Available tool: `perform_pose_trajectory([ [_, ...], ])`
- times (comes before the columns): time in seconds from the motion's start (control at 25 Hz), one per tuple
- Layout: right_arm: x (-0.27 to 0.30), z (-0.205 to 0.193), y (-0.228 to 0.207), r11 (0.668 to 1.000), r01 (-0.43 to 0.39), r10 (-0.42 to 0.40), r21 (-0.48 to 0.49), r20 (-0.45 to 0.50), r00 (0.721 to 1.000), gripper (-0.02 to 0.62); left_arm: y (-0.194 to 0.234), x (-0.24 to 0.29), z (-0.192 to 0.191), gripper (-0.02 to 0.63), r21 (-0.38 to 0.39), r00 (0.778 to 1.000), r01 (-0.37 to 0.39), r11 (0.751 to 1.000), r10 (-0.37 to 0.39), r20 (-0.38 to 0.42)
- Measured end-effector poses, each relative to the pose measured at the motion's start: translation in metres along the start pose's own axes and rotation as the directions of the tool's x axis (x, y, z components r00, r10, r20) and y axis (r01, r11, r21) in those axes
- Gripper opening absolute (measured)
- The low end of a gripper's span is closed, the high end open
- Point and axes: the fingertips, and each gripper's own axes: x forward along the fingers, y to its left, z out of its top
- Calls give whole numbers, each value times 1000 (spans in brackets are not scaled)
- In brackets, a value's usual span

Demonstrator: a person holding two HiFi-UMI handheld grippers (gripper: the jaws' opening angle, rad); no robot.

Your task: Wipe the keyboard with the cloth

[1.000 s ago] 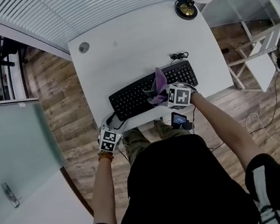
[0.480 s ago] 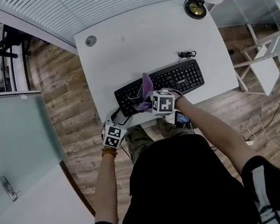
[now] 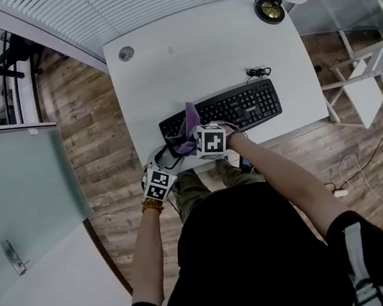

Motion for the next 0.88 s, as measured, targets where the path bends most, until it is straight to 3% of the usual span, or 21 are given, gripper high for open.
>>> perform_pose_trajectory([
  [0.2, 13, 7, -2, 990, -27, 21, 142, 43, 999, 77, 0, 0, -1, 282, 3, 1000, -2, 1000, 2, 1],
  [0.32, -9, 25, 1, 965, -124, 81, 231, 187, 979, 86, -1, 0, -2, 284, -18, 1000, 19, 1000, -20, -10],
  [0.44, -70, 49, -1, 949, -161, 40, 273, 401, 915, 87, 1, -15, 11, 256, -5, 999, 43, 999, -43, 4],
  [0.56, -156, 59, -11, 948, -100, -101, 301, 586, 804, 87, 12, -44, 65, 251, -2, 990, -9, 1000, 9, 144],
  [0.64, -217, 62, -17, 950, -7, -215, 311, 672, 709, 89, 24, -67, 128, 229, -54, 946, -68, 996, 82, 315],
  [0.76, -291, 71, -12, 938, 164, -344, 306, 752, 562, 92, 30, -102, 221, 154, -127, 809, -136, 983, 184, 558],
  [0.88, -340, 74, 0, 881, 312, -462, 355, 787, 410, 92, 14, -128, 289, 76, -137, 686, -212, 968, 247, 684],
])
